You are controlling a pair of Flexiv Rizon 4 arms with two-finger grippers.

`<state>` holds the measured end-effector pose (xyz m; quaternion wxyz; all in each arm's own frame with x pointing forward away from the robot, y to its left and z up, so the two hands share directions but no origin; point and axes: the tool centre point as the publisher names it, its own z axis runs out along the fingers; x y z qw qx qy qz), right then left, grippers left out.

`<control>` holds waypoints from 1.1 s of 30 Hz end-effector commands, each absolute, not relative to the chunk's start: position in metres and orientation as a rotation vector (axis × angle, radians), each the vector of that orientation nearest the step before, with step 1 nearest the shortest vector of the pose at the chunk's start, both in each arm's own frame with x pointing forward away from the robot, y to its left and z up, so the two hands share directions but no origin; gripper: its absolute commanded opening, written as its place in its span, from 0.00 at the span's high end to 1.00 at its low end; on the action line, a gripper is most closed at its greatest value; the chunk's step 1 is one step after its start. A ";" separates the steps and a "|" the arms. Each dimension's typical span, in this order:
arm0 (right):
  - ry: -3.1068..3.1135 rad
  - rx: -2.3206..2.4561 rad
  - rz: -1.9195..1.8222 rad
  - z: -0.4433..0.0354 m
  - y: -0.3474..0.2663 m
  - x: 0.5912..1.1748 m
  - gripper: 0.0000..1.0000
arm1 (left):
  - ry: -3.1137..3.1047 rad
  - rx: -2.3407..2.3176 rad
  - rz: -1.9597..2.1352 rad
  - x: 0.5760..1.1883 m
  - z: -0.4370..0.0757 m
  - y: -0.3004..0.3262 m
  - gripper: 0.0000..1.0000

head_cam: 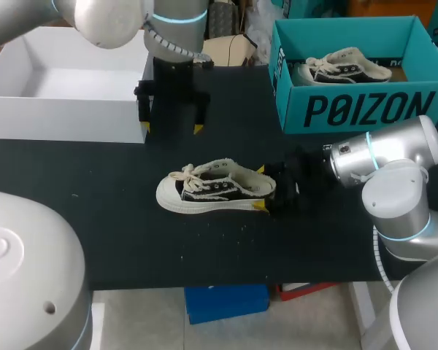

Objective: Take the shoe out of the shoebox, open the shoe tongue, remove and reinsert the insole, then place the shoe into the shoebox

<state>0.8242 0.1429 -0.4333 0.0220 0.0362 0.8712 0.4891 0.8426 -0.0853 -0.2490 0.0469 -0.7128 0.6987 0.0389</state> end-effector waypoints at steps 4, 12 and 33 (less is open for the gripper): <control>2.699 0.115 1.514 -0.436 0.145 0.825 1.00 | 2.085 -2.138 0.149 0.832 -0.250 -0.096 0.00; 2.699 0.115 1.514 -0.436 0.145 0.825 1.00 | 2.085 -2.138 0.149 0.832 -0.250 -0.096 0.00; 2.699 0.115 1.514 -0.436 0.145 0.825 1.00 | 2.136 -2.076 0.081 0.803 -0.273 -0.140 0.00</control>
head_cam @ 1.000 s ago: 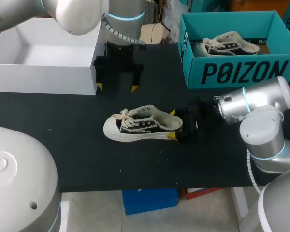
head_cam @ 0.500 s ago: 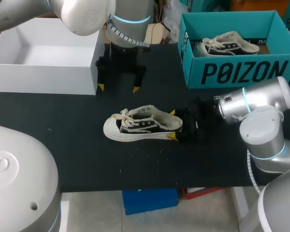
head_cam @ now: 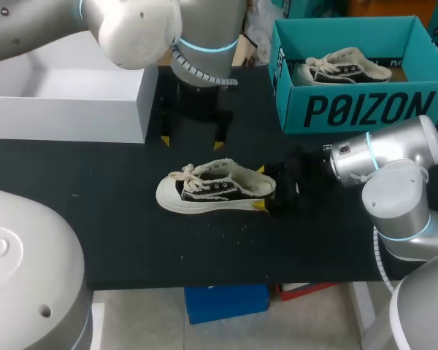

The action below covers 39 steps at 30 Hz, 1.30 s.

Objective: Take the shoe out of the shoebox, open the shoe tongue, remove and reinsert the insole, then place the shoe into the shoebox

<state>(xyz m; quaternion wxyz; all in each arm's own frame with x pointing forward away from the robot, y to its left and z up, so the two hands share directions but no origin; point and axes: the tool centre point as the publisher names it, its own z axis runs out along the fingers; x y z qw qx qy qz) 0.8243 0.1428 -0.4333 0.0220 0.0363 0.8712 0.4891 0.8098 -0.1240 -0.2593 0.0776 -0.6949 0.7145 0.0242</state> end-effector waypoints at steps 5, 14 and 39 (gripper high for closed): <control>2.699 0.115 1.514 -0.436 0.145 0.825 1.00 | 2.125 -2.100 0.096 0.794 -0.290 -0.152 0.00; 2.699 0.115 1.514 -0.436 0.145 0.825 1.00 | 2.159 -2.073 0.114 0.793 -0.314 -0.169 0.00; 2.699 0.115 1.514 -0.436 0.145 0.825 1.00 | 2.116 -2.030 0.358 0.808 -0.375 -0.186 0.00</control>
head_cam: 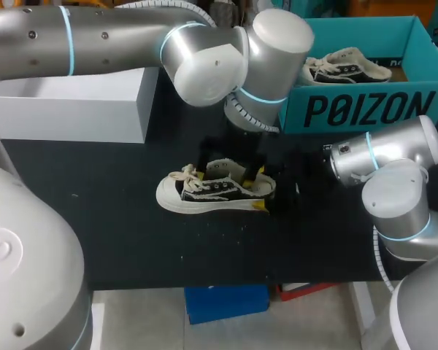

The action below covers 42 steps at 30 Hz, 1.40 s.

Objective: Take the shoe out of the shoebox, open the shoe tongue, remove and reinsert the insole, then place the shoe into the shoebox

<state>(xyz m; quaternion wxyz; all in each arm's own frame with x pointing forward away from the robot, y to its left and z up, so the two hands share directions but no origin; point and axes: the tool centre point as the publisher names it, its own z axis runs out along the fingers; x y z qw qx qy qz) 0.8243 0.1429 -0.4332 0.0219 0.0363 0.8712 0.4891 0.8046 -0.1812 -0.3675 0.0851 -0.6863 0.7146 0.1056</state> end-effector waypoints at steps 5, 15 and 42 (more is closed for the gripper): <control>2.699 0.115 1.514 -0.436 0.145 0.825 1.00 | 2.111 -2.003 0.392 0.811 -0.376 -0.185 0.00; 2.699 0.115 1.514 -0.436 0.145 0.825 1.00 | 2.145 -1.896 0.470 0.813 -0.377 -0.188 0.02; 2.699 0.115 1.514 -0.436 0.145 0.825 1.00 | 2.115 -1.848 0.463 0.806 -0.364 -0.183 1.00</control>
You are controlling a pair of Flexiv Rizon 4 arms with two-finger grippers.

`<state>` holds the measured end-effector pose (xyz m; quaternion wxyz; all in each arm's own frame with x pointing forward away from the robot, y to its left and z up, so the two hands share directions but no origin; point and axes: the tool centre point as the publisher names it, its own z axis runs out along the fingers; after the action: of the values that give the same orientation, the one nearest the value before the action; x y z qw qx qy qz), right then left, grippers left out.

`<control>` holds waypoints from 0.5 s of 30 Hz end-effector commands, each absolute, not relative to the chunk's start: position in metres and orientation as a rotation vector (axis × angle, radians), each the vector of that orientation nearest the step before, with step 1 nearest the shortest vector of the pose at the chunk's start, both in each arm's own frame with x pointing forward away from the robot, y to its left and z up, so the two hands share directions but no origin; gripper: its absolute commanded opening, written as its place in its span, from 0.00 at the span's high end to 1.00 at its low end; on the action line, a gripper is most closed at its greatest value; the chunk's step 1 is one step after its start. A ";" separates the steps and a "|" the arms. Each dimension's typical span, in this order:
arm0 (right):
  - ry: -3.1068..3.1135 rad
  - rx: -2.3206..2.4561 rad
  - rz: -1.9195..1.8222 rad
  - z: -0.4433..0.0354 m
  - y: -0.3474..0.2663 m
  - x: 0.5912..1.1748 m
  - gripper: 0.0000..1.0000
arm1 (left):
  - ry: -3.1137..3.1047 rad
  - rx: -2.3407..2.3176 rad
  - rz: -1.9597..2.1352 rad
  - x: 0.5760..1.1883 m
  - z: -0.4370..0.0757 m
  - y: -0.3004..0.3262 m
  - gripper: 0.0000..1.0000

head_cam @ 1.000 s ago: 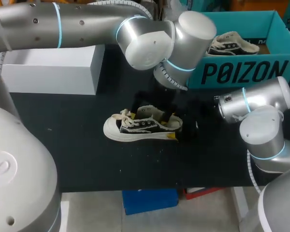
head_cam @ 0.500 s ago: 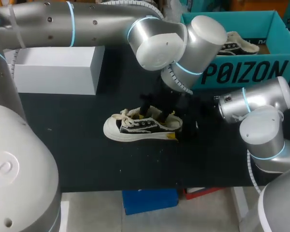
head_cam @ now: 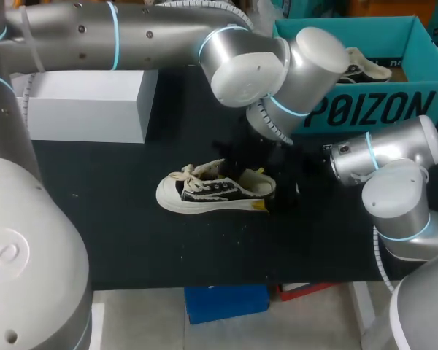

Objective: Take the shoe out of the shoebox, open the shoe tongue, remove and reinsert the insole, then place the shoe into the shoebox

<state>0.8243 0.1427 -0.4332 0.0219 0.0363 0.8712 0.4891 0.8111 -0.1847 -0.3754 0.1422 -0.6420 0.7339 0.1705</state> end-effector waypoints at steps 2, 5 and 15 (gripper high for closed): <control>2.699 0.115 1.514 -0.436 0.145 0.825 1.00 | 2.111 -1.850 0.446 0.806 -0.360 -0.182 1.00; 2.699 0.115 1.514 -0.436 0.145 0.825 1.00 | 2.101 -1.854 0.424 0.807 -0.355 -0.181 1.00; 2.699 0.115 1.514 -0.436 0.145 0.825 1.00 | 2.048 -1.853 0.369 0.811 -0.337 -0.170 1.00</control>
<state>0.8243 0.1428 -0.4332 0.0219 0.0362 0.8712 0.4892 0.8139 -0.1757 -0.3456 0.1732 -0.6536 0.7240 0.1364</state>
